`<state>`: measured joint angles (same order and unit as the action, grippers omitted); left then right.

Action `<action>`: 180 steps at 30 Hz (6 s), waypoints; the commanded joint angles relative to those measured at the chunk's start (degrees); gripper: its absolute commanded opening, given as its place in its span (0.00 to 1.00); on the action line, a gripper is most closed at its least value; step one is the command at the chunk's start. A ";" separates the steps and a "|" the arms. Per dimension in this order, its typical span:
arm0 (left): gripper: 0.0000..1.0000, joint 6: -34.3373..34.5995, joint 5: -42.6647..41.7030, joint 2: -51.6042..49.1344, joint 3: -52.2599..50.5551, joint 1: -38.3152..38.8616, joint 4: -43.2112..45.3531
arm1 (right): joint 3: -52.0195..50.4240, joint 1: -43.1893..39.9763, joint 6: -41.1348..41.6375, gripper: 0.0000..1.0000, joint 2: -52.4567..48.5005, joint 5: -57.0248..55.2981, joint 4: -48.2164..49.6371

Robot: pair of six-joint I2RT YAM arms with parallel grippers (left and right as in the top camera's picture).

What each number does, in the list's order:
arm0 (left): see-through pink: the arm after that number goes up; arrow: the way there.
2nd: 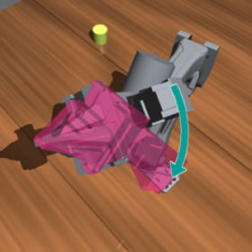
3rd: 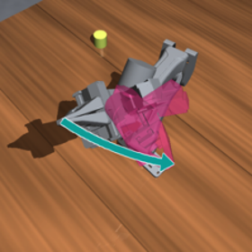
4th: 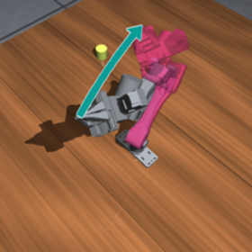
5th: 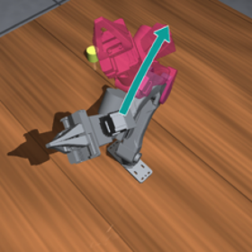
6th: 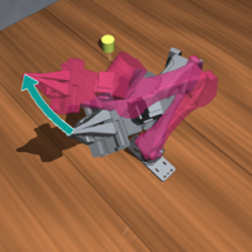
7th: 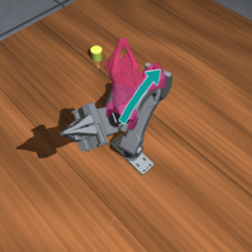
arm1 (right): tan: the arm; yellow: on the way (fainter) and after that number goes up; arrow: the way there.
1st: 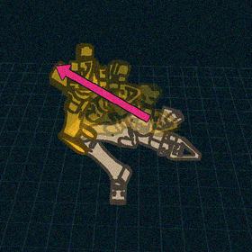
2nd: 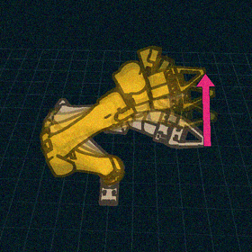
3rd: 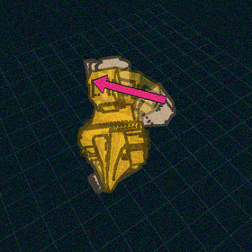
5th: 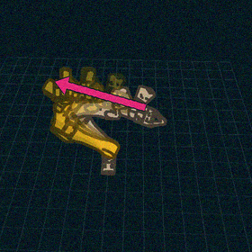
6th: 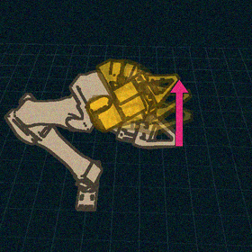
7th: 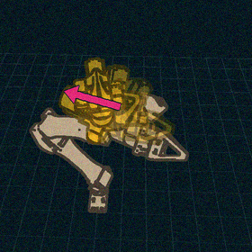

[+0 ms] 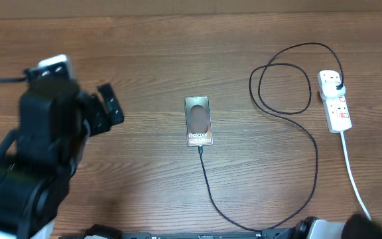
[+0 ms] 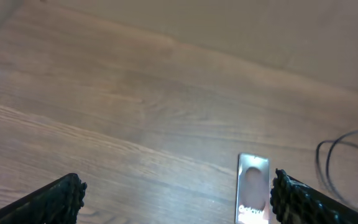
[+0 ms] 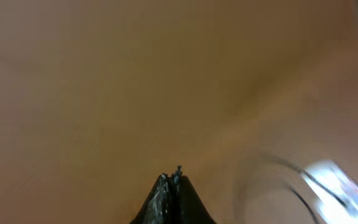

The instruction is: Plug charger to phone and switch on socket

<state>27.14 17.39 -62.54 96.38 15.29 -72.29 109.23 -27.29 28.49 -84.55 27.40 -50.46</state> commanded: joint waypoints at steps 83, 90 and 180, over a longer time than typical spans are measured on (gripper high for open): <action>1.00 0.31 1.05 62.25 1.73 -18.29 -24.48 | -0.55 15.47 -7.80 0.12 57.33 15.54 9.92; 1.00 4.44 0.63 62.25 1.70 -18.29 -22.12 | -7.32 18.32 -11.54 0.21 68.54 15.04 14.86; 1.00 -17.07 -13.40 62.20 -96.10 -18.27 68.24 | -38.93 21.77 -14.21 1.00 84.19 -2.29 35.36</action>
<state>11.35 3.25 -0.80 0.62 -2.68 -4.27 76.14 -5.85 13.91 -0.56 26.57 -16.69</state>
